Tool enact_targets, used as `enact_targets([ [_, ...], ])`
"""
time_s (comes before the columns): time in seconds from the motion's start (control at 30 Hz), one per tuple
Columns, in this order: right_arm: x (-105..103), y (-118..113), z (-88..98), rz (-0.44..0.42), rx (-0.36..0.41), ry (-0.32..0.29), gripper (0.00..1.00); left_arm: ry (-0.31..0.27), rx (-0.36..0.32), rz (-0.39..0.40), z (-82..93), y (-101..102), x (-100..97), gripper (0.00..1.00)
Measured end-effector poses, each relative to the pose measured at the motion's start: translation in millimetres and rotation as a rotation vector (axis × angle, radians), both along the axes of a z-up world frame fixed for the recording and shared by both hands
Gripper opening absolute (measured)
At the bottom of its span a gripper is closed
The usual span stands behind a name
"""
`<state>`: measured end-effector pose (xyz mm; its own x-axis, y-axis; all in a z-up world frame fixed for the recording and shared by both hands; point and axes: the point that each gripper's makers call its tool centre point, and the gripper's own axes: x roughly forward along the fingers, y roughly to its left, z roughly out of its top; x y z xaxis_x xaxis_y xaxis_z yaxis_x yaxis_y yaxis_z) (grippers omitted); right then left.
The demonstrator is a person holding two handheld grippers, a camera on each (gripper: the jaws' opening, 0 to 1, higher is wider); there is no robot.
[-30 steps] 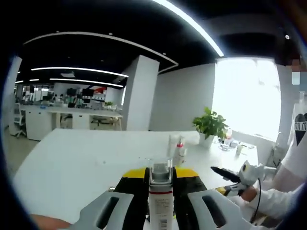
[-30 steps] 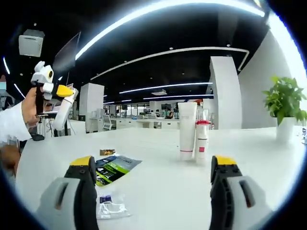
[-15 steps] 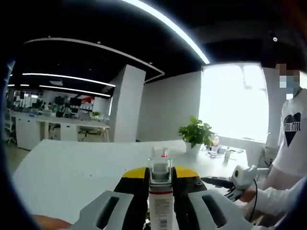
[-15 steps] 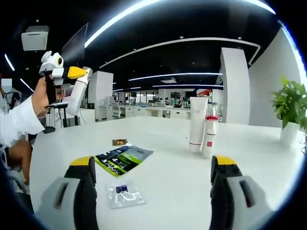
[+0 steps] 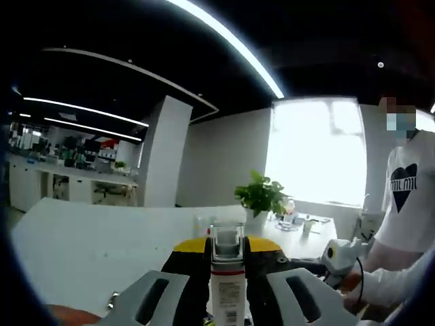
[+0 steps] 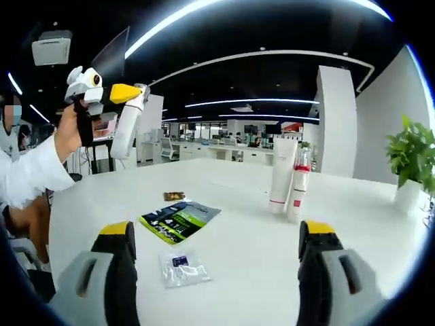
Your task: Arrange the skincare products in the storage area until every visible bottle or jar stands upright without overlapping.
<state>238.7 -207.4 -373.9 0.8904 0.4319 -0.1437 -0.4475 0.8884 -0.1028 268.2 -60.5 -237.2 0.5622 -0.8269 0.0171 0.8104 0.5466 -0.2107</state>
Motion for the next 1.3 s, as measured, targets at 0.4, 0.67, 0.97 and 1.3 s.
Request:
enact_targets([
  [0.4,-4.9,-10.6,1.1,-0.021,-0.010,0.003,1.00,-0.042,-0.046,-0.048,-0.1,-29.8,2.8,0.16],
  [0.67,-5.8,-11.8,0.1,-0.024,-0.012,0.009,1.00,-0.088,-0.082,-0.039,-8.8,-44.8,12.3,0.16],
  [0.97,-8.1,-15.3,-1.5,-0.031,-0.002,0.011,1.00,-0.108,-0.078,-0.050,-23.9,-66.3,22.0,0.16],
  [1.3,-3.3,-28.4,2.0,-0.042,0.001,0.011,1.00,-0.164,-0.093,-0.047,-27.1,-84.5,20.6,0.16],
])
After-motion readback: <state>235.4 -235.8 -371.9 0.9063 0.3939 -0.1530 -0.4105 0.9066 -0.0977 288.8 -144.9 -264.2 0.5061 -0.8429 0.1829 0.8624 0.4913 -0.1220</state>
